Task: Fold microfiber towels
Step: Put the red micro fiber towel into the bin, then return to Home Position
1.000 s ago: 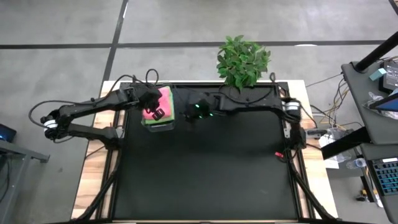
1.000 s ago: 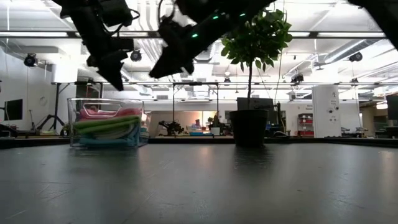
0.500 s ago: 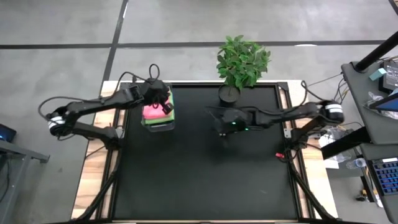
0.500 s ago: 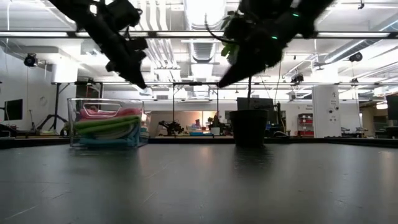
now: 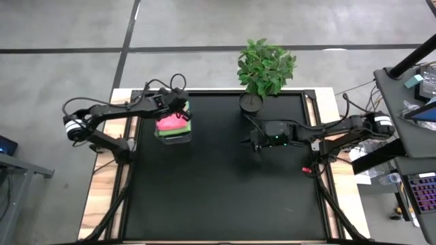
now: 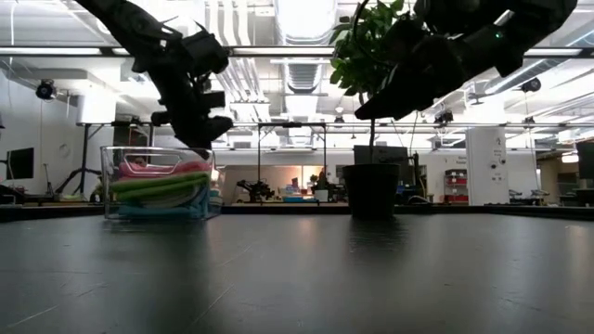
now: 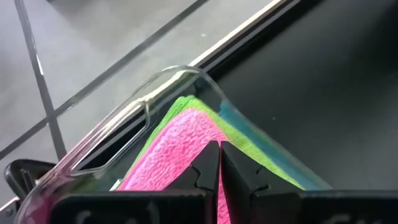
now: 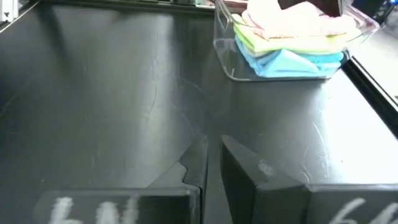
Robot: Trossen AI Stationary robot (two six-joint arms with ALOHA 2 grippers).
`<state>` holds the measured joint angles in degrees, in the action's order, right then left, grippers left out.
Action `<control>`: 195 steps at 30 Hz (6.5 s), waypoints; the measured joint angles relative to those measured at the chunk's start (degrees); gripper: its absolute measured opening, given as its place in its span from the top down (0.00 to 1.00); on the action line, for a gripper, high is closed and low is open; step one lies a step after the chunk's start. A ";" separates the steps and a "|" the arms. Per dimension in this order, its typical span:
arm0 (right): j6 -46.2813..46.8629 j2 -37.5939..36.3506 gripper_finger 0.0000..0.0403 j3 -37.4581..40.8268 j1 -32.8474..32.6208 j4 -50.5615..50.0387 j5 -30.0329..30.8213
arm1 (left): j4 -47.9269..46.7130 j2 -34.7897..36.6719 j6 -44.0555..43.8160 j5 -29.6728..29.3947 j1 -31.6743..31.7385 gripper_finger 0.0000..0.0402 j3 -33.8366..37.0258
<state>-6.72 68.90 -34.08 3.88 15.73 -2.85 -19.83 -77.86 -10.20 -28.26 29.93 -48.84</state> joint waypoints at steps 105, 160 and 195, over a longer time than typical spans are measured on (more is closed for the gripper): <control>-4.92 1.08 0.92 2.29 0.15 0.04 -0.04 | -40.75 3.57 -13.49 12.86 0.58 1.00 -2.77; -5.13 -51.46 0.92 28.27 0.13 8.69 -6.58 | 18.45 58.57 19.67 8.86 -43.54 1.00 30.26; 16.52 -66.42 0.92 33.11 0.16 -14.13 -5.37 | 24.10 73.39 19.69 3.40 -43.45 1.00 48.38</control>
<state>9.80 2.48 -0.96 4.04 1.60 -8.22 4.27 -4.47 9.50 -24.86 -13.52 -0.46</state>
